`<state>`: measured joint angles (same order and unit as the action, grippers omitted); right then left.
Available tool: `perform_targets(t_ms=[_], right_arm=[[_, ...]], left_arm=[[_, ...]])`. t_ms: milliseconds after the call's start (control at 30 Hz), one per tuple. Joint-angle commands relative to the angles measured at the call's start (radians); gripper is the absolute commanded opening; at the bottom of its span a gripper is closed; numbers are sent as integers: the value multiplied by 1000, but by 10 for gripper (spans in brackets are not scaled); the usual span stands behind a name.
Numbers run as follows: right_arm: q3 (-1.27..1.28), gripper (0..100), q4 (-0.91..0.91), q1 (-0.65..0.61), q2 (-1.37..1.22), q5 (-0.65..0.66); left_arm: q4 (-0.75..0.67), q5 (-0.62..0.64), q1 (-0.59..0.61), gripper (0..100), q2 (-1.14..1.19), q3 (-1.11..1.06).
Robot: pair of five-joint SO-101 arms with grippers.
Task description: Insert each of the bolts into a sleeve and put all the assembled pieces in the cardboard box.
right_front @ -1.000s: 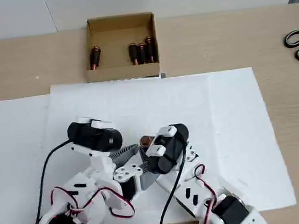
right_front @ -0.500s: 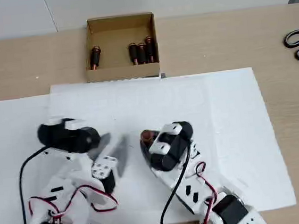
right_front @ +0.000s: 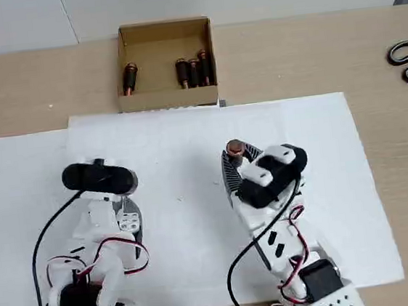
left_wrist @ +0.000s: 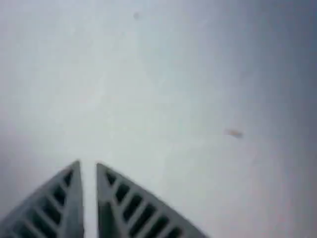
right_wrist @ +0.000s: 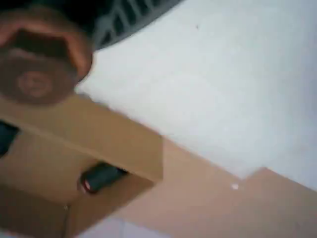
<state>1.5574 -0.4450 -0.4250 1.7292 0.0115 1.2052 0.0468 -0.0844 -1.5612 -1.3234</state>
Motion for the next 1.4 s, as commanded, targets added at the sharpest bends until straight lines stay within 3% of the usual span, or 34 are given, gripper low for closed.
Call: perform_targets(t_ms=[0, 267, 867, 1100, 1367], right_arm=[[-129, 2, 21, 5, -91, -15], [-457, 2, 133, 7, -599, -20], [-1215, 3, 420, 8, -1601, -9], [-1516, 3, 533, 7, -1975, 80], [-1826, 3, 552, 5, -2301, 98]], left_arm=[[-78, -48, 31, 6, -9, -54], [-250, -132, 64, 6, -9, -196], [-253, -129, 55, 6, -9, -252], [-253, -129, 55, 6, -9, -252], [-253, -129, 55, 6, -9, -252]])
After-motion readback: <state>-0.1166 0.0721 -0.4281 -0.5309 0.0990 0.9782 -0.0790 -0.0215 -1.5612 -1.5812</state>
